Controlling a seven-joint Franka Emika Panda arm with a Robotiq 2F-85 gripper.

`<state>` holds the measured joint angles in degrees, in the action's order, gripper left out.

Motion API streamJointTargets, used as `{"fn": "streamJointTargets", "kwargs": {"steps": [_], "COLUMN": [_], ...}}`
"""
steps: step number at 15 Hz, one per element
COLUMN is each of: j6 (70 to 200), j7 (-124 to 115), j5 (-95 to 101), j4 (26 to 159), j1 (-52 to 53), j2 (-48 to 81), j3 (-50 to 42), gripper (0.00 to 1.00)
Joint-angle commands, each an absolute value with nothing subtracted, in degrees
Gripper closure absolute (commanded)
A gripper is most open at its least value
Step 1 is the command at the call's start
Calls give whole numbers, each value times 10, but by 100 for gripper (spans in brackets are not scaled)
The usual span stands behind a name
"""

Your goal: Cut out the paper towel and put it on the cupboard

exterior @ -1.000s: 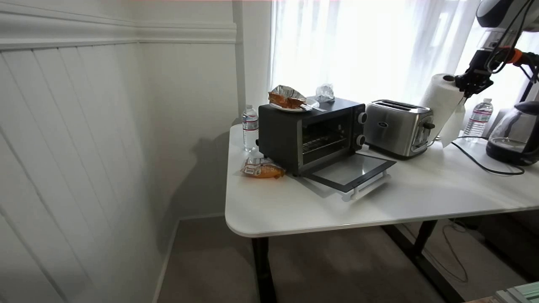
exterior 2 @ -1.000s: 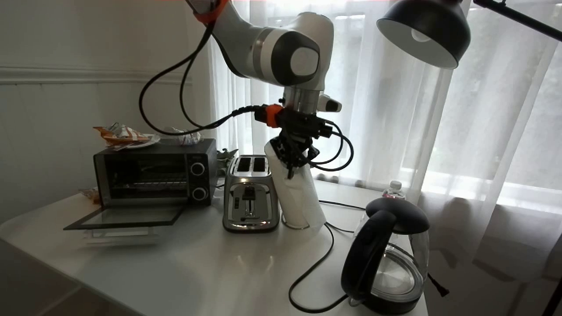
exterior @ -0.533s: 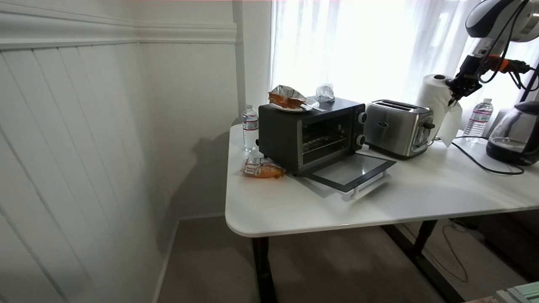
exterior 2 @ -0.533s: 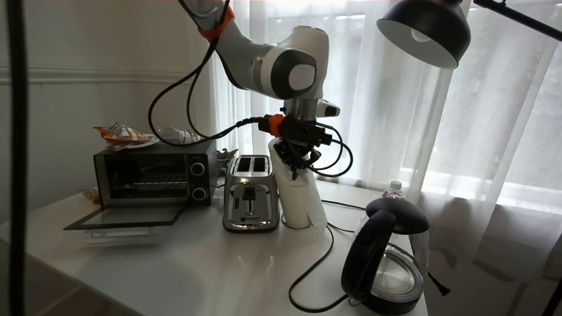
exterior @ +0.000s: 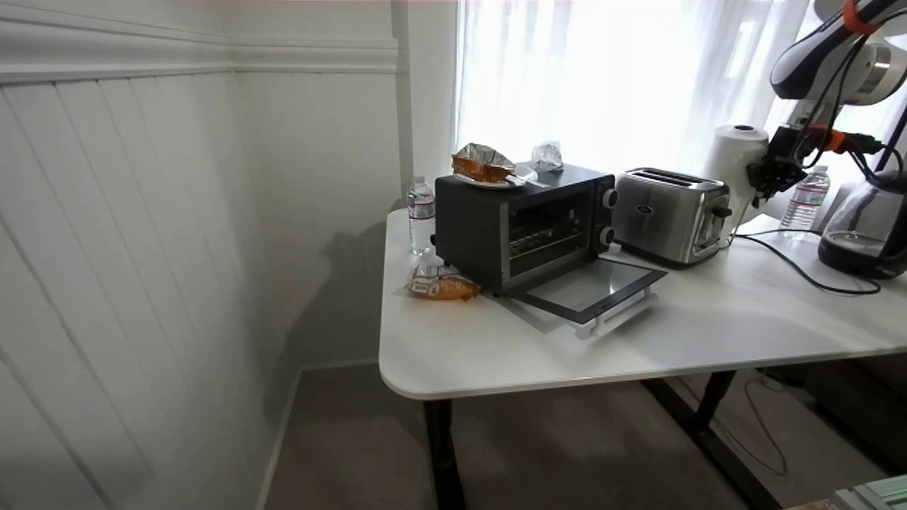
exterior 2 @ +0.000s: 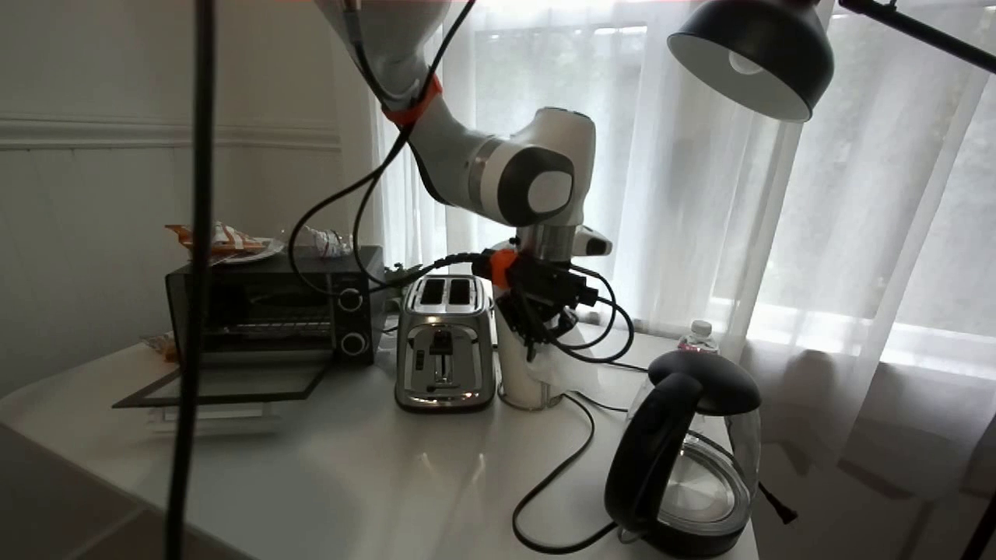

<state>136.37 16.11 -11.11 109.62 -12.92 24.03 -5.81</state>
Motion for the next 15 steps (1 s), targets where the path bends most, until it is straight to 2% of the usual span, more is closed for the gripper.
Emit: {"fn": "streamJointTargets", "kwargs": {"steps": [1,15], "j6": [1359,1346], "j7": [147,134], "j5": [-102,-89], "j4": [1062,1060], "j1": [-144,-164], "j2": [283,339], "j3": [-60,-68], "gripper": [100,100]}}
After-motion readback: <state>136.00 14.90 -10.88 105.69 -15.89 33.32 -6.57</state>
